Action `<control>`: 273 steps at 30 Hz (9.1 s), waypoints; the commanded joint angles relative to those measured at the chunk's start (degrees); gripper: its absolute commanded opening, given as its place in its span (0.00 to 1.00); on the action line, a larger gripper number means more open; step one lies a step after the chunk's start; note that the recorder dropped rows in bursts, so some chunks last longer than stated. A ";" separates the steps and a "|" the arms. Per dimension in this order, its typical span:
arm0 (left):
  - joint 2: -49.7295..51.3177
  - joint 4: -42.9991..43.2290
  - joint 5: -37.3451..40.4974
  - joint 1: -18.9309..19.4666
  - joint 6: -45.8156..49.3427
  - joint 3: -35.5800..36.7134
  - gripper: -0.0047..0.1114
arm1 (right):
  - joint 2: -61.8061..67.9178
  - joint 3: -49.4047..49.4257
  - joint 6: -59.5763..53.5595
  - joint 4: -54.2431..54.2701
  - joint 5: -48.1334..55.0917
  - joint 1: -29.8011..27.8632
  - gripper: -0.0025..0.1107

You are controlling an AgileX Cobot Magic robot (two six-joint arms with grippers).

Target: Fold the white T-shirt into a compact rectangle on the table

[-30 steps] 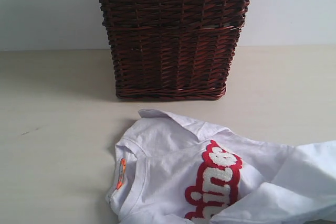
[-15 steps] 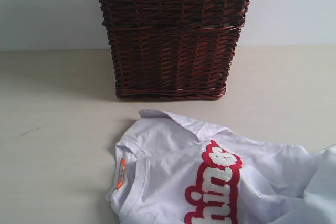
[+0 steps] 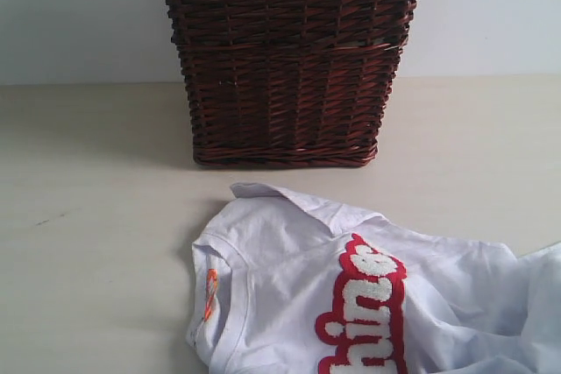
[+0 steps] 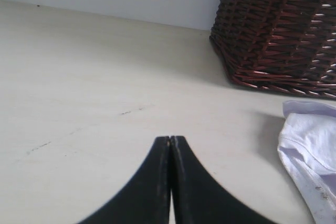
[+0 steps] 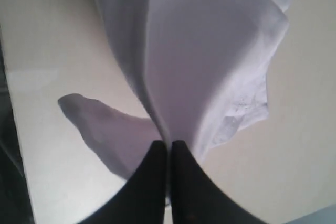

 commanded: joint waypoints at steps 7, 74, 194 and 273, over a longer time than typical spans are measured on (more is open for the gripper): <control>-0.37 -0.42 -0.15 -0.30 0.06 -0.15 0.04 | -0.23 0.21 5.99 5.77 0.05 -0.31 0.48; -0.37 -0.42 -0.15 -0.30 0.06 -0.15 0.04 | 79.91 -31.84 32.01 35.59 -47.34 16.85 0.02; -0.37 -0.42 -0.15 -0.30 0.06 -0.15 0.04 | 21.34 8.51 -34.20 42.10 -3.71 -34.12 0.02; -0.37 -0.42 -0.15 -0.30 0.06 -0.15 0.04 | 57.56 3.47 -20.70 86.34 -45.40 -34.12 0.05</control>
